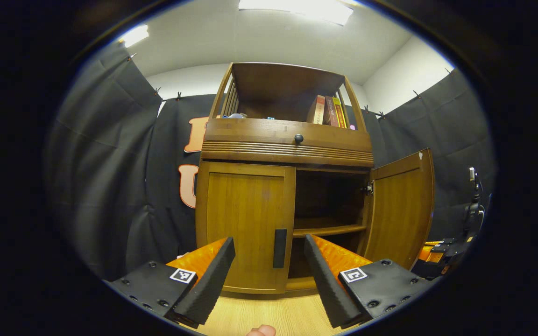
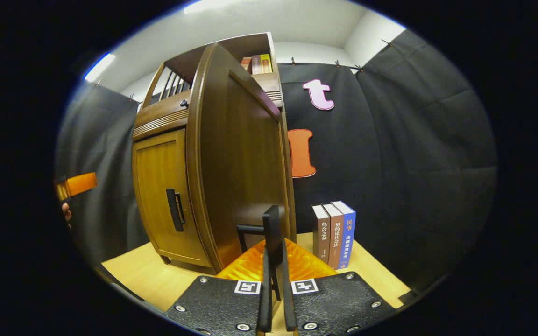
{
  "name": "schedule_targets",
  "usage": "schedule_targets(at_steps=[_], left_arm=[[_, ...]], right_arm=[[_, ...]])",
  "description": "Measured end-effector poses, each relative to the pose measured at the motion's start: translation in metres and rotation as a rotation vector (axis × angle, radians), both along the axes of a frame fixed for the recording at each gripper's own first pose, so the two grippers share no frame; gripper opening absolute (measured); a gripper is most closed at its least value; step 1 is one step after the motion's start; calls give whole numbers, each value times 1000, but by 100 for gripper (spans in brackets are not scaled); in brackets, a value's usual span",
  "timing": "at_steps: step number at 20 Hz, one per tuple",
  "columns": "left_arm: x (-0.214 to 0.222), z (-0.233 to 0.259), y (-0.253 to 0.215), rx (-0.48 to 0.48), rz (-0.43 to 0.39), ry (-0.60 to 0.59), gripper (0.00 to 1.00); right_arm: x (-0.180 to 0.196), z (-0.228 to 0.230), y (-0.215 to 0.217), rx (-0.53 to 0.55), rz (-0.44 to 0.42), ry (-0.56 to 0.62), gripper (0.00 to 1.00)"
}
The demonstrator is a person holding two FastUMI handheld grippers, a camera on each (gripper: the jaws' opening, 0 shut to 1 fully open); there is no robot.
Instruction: Open the right door of the double-door shoe cabinet with the right hand, and open the left door with the left hand.
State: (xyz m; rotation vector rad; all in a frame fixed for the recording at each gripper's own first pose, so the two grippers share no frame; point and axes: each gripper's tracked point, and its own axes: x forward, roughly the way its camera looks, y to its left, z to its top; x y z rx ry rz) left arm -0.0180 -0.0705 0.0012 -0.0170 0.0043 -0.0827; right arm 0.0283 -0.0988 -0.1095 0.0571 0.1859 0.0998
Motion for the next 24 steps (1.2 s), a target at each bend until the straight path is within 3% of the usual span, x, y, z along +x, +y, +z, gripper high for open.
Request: schedule_targets(at_steps=[4, 5, 6, 7, 8, 9, 10, 16, 17, 18, 20, 24], left_arm=[[0, -5, 1, -4, 13, 6, 96], [0, -6, 2, -4, 17, 8, 96], [1, -7, 4, -3, 23, 9, 96], [0, -7, 6, -1, 29, 8, 94], [-1, -6, 8, 1, 35, 7, 96], [-1, -6, 10, 3, 42, 7, 96], [-1, -6, 12, 4, 48, 7, 96], [-2, -2, 26, 6, 86, 3, 96], [-3, -3, 26, 2, 86, 5, 96], [-4, -2, 27, -1, 87, 5, 96], [-7, -3, 29, -3, 89, 5, 94], [-11, -5, 33, -8, 102, 6, 94]], right_arm=[[3, -4, -33, 4, -9, -2, 8], [4, -3, -38, 20, -1, -8, 16], [4, -4, -42, 23, 12, -7, 5], [5, -2, -45, 11, 30, -8, 14], [6, -3, -49, 6, 48, -8, 4], [7, -4, -52, 7, 61, -6, 14], [7, -4, -55, 12, 72, -7, 4], [15, -3, -78, 36, 150, -16, 3], [18, -6, -81, 47, 168, -10, 12], [18, -7, -81, 49, 190, -13, 3], [17, -6, -80, 49, 227, -8, 4], [12, -4, -80, 98, 196, -40, 7]])
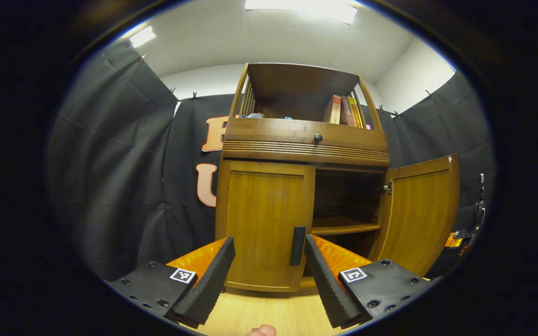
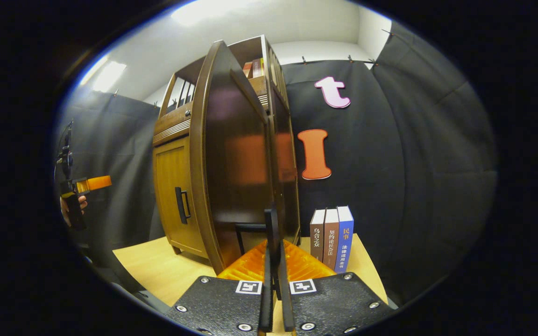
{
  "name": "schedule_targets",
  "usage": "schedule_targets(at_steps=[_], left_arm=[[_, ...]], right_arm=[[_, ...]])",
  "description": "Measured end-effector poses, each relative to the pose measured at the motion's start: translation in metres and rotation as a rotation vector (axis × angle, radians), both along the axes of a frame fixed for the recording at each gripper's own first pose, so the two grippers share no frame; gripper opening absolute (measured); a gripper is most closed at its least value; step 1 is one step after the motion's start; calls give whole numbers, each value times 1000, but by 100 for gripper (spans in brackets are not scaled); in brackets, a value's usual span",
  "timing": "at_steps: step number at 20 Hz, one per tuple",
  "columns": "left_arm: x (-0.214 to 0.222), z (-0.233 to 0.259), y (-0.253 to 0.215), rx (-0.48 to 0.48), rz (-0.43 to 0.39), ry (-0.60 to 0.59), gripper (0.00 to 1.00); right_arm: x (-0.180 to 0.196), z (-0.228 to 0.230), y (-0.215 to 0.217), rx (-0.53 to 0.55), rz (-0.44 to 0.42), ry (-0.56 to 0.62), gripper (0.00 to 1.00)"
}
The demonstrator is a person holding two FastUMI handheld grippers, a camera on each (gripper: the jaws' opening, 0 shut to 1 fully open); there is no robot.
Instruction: Open the right door of the double-door shoe cabinet with the right hand, and open the left door with the left hand.
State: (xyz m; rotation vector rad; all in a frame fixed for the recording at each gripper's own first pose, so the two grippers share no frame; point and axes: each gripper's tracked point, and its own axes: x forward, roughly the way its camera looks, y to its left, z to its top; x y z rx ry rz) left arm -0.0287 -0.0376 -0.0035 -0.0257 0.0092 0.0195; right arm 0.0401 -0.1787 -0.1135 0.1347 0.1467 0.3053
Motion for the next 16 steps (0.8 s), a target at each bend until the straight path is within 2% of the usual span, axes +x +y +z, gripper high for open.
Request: schedule_targets(at_steps=[3, 5, 8, 9, 10, 12, 13, 16], left_arm=[[-3, -5, 7, -2, 11, 9, 95], [-3, -10, 12, -7, 21, 15, 96], [-1, -23, 18, 4, 29, 47, 95], [0, -25, 22, 11, 35, 51, 95], [1, -26, 23, 13, 38, 51, 95], [4, -30, 27, 13, 43, 58, 94], [5, -32, 26, 10, 41, 59, 99], [9, -33, 25, 13, 31, 60, 95]], right_arm=[[-19, -12, -9, -20, -22, 19, 7], [-35, -9, -11, 7, -52, 30, 7], [-57, 5, -18, -49, -119, -5, 7], [-67, 14, -13, -29, -130, -17, 17], [-77, 20, -4, -4, -132, -20, 5], [-94, 23, 8, -23, -152, -15, 4], [-100, 25, 15, -40, -155, -14, 4], [-104, 36, 49, -20, -130, -2, 4]])
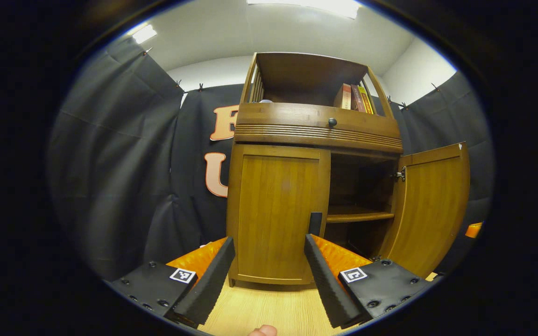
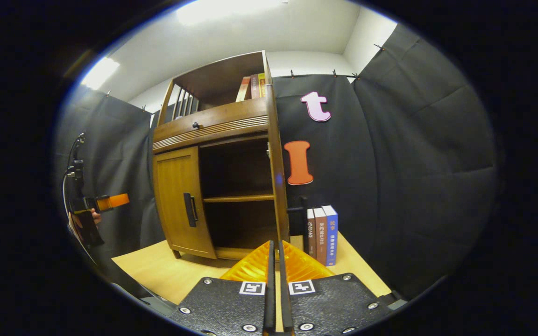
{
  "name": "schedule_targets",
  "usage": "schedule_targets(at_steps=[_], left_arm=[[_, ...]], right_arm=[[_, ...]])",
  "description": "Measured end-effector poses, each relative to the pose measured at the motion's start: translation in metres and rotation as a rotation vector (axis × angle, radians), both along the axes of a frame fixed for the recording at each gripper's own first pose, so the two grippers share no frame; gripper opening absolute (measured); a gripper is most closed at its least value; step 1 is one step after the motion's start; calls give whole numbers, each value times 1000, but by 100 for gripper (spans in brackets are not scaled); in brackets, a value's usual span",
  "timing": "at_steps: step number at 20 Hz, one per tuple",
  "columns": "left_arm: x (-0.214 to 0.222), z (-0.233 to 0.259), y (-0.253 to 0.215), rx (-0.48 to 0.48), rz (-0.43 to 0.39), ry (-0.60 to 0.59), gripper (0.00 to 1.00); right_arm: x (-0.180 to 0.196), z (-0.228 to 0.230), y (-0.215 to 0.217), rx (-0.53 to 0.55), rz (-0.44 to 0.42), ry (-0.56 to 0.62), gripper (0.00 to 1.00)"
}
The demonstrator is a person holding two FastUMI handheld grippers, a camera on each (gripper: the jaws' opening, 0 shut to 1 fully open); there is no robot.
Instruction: Open the right door of the double-door shoe cabinet with the right hand, and open the left door with the left hand.
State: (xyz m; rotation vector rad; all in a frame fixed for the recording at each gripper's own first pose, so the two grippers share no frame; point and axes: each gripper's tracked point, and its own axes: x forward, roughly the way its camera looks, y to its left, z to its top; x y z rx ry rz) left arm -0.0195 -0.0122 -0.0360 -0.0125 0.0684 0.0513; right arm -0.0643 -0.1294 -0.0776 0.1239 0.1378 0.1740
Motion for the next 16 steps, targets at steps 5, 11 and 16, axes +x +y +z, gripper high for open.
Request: schedule_targets(at_steps=[5, 11, 16], left_arm=[[4, 4, 4, 18, 1, -15, 94], [-1, 4, 19, 37, 33, -16, 99], [8, 4, 20, 38, 33, -17, 95]], right_arm=[[20, 10, 31, 22, -36, 1, 17], [42, -1, 68, 23, -11, 7, 24], [49, -10, 85, -6, 13, 26, 59]])
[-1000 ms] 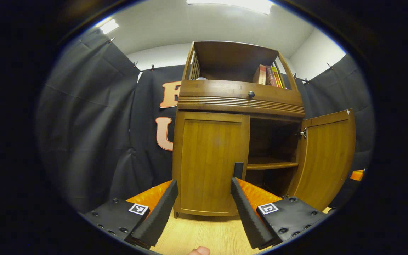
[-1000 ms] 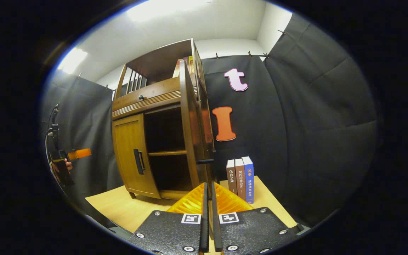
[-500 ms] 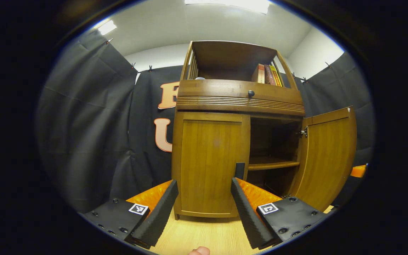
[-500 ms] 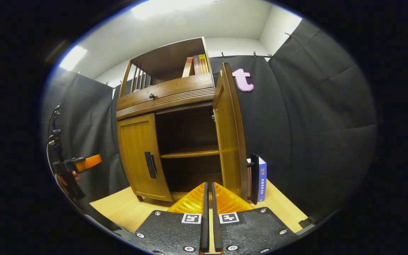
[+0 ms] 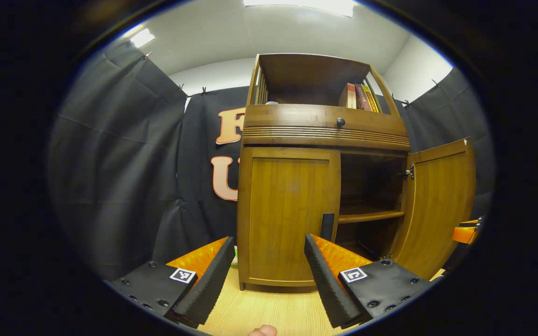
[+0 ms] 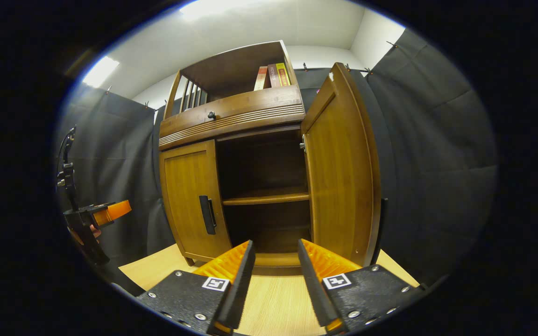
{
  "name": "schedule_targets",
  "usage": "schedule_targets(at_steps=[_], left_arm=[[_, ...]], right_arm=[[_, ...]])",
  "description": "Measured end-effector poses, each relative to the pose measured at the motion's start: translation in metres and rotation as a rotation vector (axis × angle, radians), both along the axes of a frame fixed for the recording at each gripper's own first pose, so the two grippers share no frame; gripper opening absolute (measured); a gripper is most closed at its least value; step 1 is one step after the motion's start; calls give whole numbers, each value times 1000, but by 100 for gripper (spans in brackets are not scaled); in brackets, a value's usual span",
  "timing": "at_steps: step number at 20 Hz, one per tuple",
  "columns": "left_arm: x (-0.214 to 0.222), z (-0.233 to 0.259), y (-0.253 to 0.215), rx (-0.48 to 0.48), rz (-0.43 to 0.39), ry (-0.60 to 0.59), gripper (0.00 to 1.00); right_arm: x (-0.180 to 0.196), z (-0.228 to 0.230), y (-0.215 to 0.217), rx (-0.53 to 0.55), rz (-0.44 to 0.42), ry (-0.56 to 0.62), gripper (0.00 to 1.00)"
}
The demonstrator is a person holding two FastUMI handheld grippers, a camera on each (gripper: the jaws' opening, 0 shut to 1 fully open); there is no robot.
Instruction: Open the right door of the double-door shoe cabinet with the right hand, and open the left door with the left hand.
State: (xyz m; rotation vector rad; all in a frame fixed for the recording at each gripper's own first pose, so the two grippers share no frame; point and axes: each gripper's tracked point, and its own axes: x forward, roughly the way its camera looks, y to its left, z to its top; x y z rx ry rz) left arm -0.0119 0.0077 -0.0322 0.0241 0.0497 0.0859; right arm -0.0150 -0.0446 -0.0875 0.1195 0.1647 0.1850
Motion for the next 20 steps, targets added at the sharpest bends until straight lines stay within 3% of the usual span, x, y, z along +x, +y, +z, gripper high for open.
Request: schedule_targets(at_steps=[2, 4, 7, 8, 9, 13, 20], left_arm=[[5, 3, -5, 14, -12, -9, 95], [15, 5, -13, 22, -30, -19, 97], [36, 2, -29, 9, -67, -24, 94], [47, -1, -39, -4, -95, -24, 95], [58, -5, -51, -21, -130, -25, 95], [100, -24, -79, -56, -183, -14, 95], [173, -90, -116, -5, -227, 82, 94]], right_arm=[[2, 0, 2, 6, -5, 3, 63], [6, -3, -5, -24, -39, -3, 86], [6, -1, -11, -85, -69, -16, 92], [4, 2, -10, -85, -69, -22, 100], [4, 5, -7, -77, -65, -26, 92], [-5, 15, -3, -42, -60, -35, 92], [-17, 22, 5, -15, -59, -29, 92]])
